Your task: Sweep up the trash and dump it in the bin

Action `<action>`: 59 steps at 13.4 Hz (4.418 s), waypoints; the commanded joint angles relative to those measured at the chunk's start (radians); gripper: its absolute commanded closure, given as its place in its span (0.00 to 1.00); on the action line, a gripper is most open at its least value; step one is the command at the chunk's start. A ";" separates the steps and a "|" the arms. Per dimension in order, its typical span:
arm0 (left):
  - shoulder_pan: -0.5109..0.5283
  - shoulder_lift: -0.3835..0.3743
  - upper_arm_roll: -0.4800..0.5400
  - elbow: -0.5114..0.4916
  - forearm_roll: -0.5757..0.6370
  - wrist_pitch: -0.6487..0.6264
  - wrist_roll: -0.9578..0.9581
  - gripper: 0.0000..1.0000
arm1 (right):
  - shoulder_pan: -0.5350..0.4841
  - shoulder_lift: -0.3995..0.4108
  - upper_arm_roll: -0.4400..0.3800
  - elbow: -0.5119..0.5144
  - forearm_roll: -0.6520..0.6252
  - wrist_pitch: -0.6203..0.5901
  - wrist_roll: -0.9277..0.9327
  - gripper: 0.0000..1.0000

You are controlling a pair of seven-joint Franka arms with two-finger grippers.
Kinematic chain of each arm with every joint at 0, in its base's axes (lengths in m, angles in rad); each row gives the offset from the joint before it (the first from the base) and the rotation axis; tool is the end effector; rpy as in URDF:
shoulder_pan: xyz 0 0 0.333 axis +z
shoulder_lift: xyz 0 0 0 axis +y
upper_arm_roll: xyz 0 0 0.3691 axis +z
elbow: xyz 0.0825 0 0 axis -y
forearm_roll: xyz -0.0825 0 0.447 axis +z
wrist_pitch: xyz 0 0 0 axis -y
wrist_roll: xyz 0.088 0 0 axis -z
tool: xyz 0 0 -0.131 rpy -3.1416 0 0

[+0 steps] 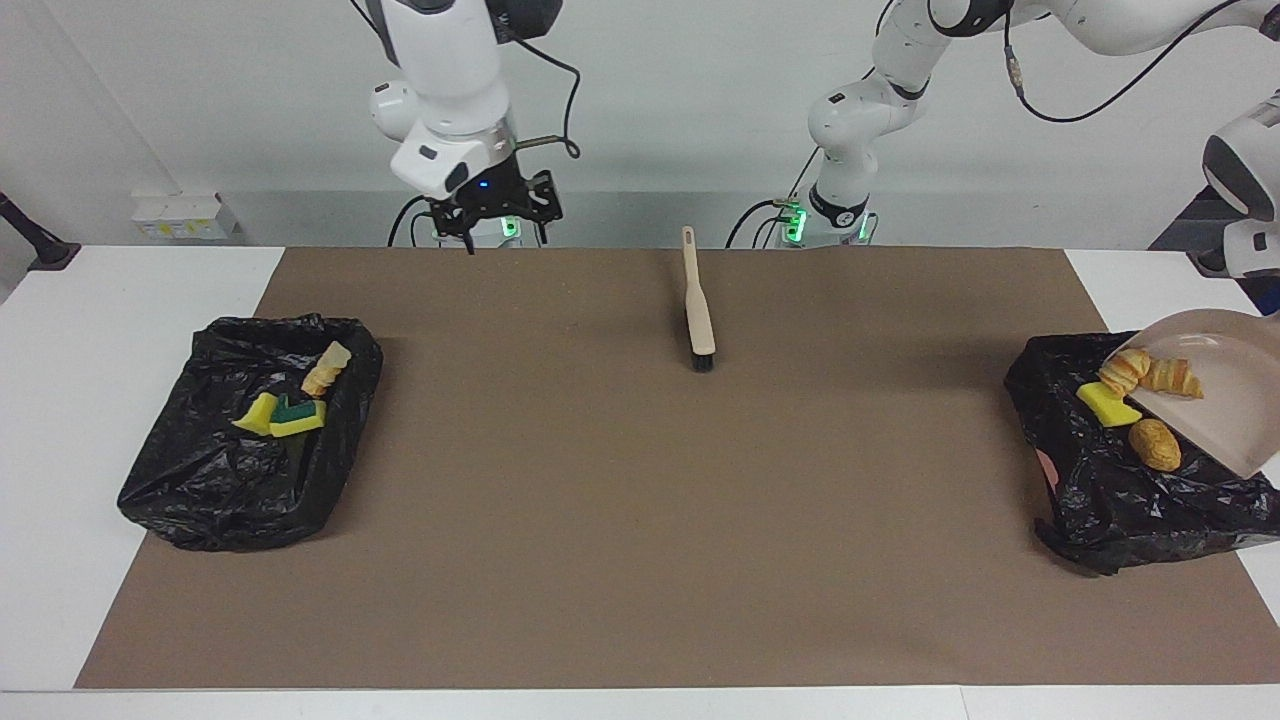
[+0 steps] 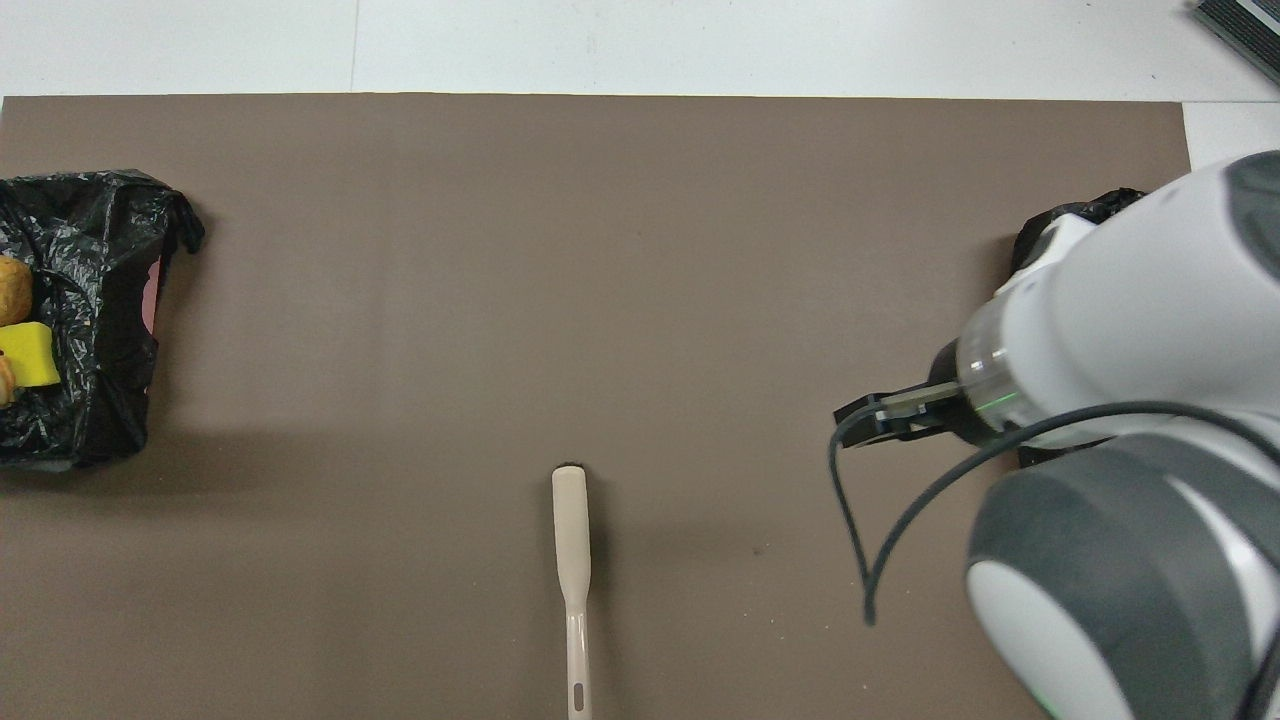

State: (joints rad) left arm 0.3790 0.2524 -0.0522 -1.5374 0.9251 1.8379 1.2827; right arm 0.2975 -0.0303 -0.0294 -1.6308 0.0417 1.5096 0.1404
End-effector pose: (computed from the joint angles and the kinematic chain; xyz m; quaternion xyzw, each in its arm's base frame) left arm 0.6628 0.3161 0.5658 -0.7480 0.5073 0.2927 0.3121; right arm 0.5735 0.1632 0.6353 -0.9967 -0.0641 0.0488 0.0116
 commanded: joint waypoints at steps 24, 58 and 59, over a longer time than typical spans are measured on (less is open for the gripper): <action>-0.296 -0.059 -0.008 0.152 -0.552 -0.310 -0.588 1.00 | -0.284 0.030 0.002 0.140 -0.036 -0.066 -0.117 0.00; -0.798 0.187 0.002 -0.027 -1.055 0.319 -1.705 0.00 | -0.284 0.030 0.003 0.140 -0.028 -0.068 -0.117 0.00; -0.770 0.157 0.002 -0.029 -1.055 0.293 -1.702 0.00 | -0.284 0.030 0.003 0.140 -0.029 -0.068 -0.117 0.00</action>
State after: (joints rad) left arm -0.4377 0.4816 -0.0511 -1.5473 -0.1279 2.1906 -0.4164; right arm 0.0311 0.0020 -0.0397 -1.4987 0.0074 1.4531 0.0121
